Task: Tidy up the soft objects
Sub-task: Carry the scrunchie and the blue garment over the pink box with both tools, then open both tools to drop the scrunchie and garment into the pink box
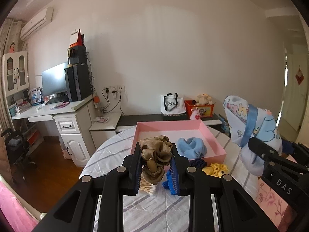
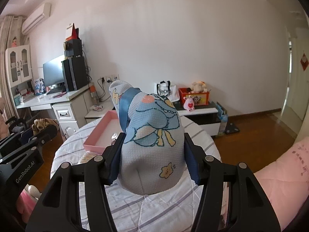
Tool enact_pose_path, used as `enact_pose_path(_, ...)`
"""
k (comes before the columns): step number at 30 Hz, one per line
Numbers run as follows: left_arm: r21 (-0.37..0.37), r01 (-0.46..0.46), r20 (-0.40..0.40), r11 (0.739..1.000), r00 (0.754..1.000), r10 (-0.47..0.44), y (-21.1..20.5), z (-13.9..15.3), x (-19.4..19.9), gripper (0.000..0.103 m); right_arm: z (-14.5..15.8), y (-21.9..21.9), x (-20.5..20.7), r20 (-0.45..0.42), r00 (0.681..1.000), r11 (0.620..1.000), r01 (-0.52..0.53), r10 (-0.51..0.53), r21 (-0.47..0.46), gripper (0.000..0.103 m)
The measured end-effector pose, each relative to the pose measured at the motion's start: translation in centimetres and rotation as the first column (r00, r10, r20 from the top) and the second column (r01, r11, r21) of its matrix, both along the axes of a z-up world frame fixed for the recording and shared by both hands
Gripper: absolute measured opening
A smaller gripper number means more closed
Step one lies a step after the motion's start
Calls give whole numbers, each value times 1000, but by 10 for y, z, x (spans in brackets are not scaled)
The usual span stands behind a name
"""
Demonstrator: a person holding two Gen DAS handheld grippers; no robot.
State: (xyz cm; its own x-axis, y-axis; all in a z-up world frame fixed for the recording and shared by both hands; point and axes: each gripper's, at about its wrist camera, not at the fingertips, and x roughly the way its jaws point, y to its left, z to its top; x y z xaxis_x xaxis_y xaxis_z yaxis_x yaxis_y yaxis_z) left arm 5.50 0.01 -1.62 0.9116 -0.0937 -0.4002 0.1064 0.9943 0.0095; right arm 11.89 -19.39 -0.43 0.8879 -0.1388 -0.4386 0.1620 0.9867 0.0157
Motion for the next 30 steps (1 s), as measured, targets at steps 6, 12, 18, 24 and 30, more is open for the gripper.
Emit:
enact_pose_path(6, 0, 7, -38, 1000, 999, -7, -1, -2, 39, 23, -15, -2, 22, -42, 999, 1000, -4, 5, 15, 54)
enact_pose_path(12, -5, 17, -88, 1000, 996, -17, -6, -3, 89, 23, -31, -6, 57, -92, 996, 999, -9, 12, 30, 54)
enact_pose_path(18, 0, 24, -142, 1000, 990, -24, -13, 0, 149, 23, -45, -9, 89, -133, 991, 999, -17, 23, 42, 54)
enact_pose_path(24, 15, 22, -189, 1000, 982, -19, -23, 9, 212, 23, -50, -16, 120, -149, 989, 998, -14, 22, 53, 54)
enact_pose_path(30, 38, 20, -211, 999, 977, -11, -35, 18, 275, 23, -51, -22, 147, -160, 987, 998, 1, 8, 57, 54)
